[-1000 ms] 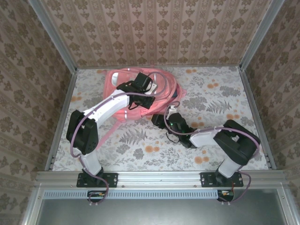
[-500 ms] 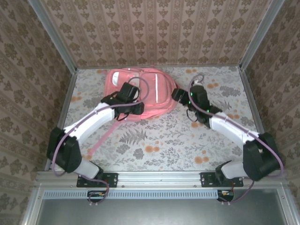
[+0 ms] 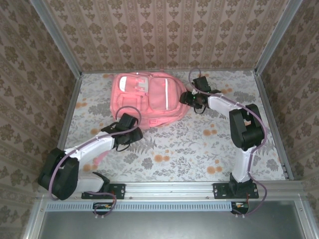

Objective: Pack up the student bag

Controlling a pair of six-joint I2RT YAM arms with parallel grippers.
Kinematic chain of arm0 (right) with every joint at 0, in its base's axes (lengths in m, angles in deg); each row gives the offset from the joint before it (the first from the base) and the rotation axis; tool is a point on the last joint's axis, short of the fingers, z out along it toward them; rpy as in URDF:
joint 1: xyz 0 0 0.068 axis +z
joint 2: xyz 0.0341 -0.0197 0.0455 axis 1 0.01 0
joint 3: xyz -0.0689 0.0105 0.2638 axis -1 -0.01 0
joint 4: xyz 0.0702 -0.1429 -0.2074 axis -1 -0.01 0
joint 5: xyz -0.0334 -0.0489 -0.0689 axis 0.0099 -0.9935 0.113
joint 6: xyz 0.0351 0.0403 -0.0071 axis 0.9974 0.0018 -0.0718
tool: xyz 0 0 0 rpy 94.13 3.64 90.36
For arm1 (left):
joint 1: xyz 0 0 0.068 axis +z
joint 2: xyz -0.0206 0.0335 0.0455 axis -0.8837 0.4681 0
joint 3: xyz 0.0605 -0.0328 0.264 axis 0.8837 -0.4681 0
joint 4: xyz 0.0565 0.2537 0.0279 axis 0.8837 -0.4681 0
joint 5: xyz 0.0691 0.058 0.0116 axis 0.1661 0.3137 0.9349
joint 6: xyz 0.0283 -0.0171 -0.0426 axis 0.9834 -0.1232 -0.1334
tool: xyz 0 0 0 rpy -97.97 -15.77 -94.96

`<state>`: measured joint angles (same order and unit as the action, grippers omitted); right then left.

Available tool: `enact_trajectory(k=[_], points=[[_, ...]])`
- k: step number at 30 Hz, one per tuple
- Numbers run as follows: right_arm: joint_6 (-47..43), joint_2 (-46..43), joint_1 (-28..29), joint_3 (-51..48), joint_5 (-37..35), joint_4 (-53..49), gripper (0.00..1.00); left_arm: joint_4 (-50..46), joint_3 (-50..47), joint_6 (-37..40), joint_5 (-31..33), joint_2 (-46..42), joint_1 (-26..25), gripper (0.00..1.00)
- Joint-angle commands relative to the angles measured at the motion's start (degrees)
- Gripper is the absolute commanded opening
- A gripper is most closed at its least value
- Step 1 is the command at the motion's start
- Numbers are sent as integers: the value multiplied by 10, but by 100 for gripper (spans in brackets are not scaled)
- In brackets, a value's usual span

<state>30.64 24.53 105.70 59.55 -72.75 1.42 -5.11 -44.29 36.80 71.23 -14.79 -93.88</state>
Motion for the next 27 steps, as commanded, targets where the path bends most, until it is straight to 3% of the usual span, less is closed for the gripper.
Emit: enact_trajectory(k=[1,4,11,16,21,27], points=[[1,-1,15,3,57,-23,33,57,14,17,-24,26,41,51],[16,-26,31,-23,70,-12,1,66,33,54,-34,46,83,51],[83,-102,72,-92,52,4,0,43,33,86,-52,21,114,44],[137,-119,91,-118,56,26,0,53,-51,7,-36,-71,62,42],[170,-122,120,-123,59,39,0,144,-140,-81,4,-128,-10,32],[181,-113,134,-120,64,46,0,223,-163,-89,14,-108,-10,15]])
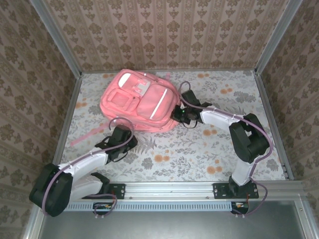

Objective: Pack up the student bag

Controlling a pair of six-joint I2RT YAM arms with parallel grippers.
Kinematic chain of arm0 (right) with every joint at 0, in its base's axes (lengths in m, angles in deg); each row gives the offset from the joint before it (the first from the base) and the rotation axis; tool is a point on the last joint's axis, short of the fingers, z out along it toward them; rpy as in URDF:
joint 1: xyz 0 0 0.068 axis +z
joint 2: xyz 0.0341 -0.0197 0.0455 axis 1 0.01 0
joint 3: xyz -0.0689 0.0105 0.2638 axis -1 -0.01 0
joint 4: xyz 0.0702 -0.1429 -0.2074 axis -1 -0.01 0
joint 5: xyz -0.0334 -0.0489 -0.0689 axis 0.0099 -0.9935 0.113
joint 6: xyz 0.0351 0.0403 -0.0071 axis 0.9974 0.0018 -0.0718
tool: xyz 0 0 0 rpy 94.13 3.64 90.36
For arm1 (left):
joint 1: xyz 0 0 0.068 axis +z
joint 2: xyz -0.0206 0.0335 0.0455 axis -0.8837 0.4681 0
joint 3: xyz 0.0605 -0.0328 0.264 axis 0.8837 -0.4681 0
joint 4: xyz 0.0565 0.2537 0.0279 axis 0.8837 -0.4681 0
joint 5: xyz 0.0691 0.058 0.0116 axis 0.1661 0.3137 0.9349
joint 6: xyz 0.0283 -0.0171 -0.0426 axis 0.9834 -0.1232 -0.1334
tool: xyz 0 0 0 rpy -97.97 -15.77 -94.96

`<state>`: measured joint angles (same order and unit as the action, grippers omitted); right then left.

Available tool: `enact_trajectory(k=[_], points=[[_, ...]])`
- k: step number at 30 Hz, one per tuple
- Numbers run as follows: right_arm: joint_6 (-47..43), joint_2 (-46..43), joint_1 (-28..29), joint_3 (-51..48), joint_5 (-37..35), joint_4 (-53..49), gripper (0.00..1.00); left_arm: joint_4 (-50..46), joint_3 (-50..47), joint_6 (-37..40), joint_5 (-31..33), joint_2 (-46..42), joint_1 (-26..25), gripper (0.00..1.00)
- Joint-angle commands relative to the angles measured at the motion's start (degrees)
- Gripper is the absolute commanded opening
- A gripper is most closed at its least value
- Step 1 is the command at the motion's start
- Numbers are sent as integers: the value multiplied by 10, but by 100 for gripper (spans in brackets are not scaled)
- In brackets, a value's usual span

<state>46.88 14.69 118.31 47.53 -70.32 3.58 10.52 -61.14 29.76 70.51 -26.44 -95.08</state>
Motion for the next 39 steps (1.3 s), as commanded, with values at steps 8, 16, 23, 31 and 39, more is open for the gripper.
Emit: enact_trajectory(k=[8,16,23,31,39], points=[[22,-24,13,0,37,19,0,134,58,-22,-54,134,99,14],[24,-28,16,-8,38,21,0,89,73,-35,-38,118,156,17],[25,-25,16,-11,39,23,0,83,58,-24,-61,85,211,21],[28,-20,19,-9,43,27,0,97,55,5,-118,66,253,26],[32,-13,22,-8,47,31,0,115,39,7,-160,53,253,23]])
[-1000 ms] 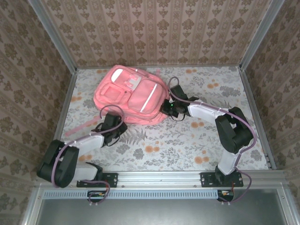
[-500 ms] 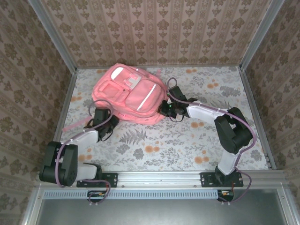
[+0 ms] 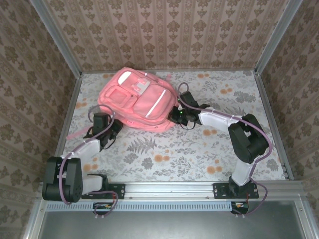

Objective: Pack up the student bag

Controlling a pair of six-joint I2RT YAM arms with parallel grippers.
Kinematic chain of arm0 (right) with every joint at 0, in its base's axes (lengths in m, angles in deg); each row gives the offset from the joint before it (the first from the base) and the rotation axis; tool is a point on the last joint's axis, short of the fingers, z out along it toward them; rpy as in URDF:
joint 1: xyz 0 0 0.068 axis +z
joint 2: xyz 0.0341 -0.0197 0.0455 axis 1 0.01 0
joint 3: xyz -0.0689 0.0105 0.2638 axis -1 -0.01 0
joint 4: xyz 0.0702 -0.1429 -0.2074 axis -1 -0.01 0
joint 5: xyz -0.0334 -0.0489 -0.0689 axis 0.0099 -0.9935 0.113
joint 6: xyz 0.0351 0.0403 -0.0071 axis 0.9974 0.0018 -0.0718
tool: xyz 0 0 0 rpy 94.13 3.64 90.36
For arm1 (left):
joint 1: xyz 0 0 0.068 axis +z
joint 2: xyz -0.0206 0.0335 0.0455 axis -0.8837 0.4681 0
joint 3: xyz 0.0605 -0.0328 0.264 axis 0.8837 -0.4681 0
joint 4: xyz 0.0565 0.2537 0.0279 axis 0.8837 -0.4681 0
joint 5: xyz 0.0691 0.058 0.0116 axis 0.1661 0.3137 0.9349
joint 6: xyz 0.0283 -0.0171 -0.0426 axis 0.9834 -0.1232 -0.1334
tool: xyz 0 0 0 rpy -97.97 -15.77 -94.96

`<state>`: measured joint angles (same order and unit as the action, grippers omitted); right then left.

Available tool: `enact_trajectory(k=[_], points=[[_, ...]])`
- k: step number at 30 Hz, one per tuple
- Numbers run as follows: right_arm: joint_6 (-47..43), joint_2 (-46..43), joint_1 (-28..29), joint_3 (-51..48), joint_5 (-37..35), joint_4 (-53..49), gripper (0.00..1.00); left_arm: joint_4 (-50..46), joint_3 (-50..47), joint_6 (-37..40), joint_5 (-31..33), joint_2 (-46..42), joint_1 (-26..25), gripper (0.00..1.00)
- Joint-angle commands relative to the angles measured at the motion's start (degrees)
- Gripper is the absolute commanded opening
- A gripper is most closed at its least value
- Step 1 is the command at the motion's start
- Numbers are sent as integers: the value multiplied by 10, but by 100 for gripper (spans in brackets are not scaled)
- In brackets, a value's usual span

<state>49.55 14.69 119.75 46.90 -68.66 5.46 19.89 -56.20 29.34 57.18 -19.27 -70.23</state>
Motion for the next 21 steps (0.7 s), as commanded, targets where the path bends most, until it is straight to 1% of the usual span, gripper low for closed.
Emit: enact_trajectory(k=[1,6,11,14,16,20,21], points=[[5,-12,8,-2,30,14,0,21,-14,14,-30,-24,4,23],[6,-9,8,-2,33,15,0,1,-35,58,-25,-67,3,24],[9,-8,8,0,37,20,0,-23,-47,117,1,-109,-4,29],[10,-10,8,2,39,19,0,36,-80,145,12,-132,-13,33],[10,-12,8,3,38,18,0,59,-100,164,50,-152,-27,35],[14,-14,7,4,41,19,0,95,-120,280,101,-181,-81,39],[15,-14,8,5,42,20,0,98,-120,293,110,-183,-93,40]])
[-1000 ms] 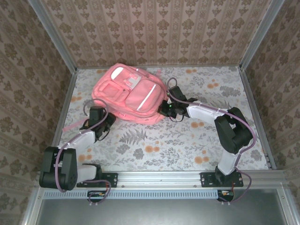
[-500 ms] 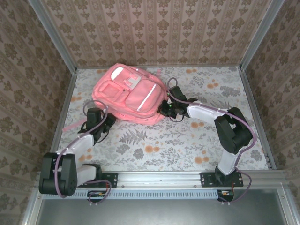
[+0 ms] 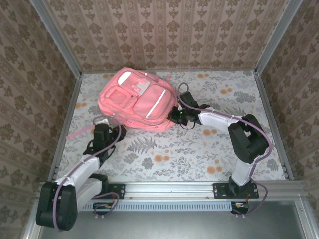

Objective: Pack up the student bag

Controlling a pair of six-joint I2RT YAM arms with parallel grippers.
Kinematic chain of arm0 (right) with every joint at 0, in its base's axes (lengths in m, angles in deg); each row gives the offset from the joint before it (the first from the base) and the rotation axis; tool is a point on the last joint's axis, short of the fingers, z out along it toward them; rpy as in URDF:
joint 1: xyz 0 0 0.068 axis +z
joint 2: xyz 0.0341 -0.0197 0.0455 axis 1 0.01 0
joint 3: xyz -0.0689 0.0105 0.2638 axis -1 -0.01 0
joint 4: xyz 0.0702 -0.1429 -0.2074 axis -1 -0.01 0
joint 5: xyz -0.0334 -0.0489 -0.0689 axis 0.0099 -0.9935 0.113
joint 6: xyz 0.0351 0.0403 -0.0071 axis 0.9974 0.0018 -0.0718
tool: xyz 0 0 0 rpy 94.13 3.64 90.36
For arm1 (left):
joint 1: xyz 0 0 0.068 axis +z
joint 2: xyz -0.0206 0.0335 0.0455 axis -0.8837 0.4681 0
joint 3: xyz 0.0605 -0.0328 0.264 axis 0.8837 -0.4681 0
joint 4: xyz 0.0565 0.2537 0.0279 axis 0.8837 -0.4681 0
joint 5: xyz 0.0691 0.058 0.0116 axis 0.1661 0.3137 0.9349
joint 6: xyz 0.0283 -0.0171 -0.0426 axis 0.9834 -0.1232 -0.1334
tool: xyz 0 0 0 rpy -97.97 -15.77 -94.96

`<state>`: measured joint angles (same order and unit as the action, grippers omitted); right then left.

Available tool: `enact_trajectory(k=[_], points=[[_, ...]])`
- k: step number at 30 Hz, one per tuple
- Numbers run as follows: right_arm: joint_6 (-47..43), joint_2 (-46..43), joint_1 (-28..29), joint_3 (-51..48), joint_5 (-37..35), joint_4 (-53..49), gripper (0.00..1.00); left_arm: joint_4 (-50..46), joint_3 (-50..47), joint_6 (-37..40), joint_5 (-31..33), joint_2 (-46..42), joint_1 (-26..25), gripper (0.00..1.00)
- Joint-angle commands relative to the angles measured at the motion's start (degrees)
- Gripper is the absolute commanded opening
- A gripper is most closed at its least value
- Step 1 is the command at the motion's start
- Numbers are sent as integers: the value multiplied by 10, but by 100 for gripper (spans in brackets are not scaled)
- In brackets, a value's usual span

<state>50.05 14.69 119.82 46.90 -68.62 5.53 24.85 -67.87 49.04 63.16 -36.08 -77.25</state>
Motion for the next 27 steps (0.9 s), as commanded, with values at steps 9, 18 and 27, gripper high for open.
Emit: enact_trajectory(k=[9,18,27], points=[[12,-22,7,3,46,18,0,68,7,134,99,69,-46,38],[15,-25,8,-1,46,21,0,118,38,156,91,186,-48,38],[17,-25,8,-2,44,19,0,133,85,172,92,272,-59,21]])
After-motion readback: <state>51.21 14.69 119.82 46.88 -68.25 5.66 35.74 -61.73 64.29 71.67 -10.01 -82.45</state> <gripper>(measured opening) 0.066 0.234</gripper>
